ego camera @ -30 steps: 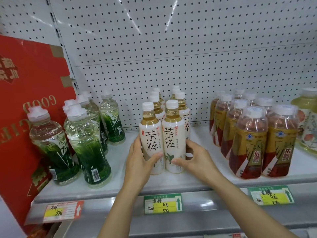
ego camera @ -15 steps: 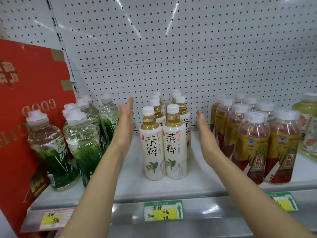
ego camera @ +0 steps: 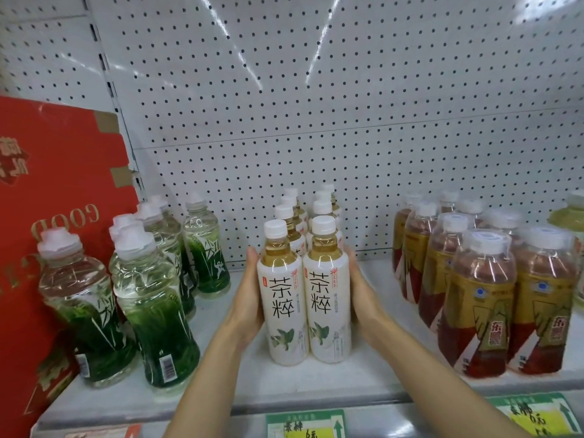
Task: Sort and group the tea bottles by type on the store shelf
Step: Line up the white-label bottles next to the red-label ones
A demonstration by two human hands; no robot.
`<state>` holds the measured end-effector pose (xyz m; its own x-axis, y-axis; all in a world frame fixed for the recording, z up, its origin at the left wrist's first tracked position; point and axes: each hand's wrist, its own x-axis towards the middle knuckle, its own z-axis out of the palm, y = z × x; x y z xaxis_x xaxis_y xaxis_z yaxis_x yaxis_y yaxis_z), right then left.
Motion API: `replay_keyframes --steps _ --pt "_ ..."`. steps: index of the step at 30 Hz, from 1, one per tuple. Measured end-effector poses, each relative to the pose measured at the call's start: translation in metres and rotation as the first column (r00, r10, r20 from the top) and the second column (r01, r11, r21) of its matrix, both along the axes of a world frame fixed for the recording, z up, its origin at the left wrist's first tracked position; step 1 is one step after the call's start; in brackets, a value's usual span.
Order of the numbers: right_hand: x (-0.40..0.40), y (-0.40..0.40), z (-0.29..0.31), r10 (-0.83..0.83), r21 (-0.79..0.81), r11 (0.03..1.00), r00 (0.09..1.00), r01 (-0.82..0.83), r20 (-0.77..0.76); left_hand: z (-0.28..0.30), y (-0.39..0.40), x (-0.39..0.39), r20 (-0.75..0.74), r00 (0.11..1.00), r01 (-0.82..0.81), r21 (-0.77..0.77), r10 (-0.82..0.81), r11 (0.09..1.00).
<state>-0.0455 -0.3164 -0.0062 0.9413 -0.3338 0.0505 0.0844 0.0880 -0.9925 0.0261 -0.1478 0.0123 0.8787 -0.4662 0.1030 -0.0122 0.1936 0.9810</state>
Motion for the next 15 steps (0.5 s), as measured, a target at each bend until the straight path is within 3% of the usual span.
replay_keyframes --steps 6,9,15 --pt "0.03 -0.015 0.017 -0.022 0.111 0.993 0.999 0.026 -0.036 0.019 -0.012 0.003 -0.019 0.998 -0.061 0.029 0.061 0.998" --pt "0.039 -0.013 0.016 -0.012 0.165 0.986 0.999 0.019 -0.044 0.016 -0.016 -0.01 0.057 0.997 -0.05 0.112 0.044 0.992" --pt "0.048 -0.015 0.016 -0.018 0.204 0.979 0.998 0.028 -0.052 0.027 -0.018 -0.017 -0.055 0.99 -0.12 0.117 0.127 0.986"
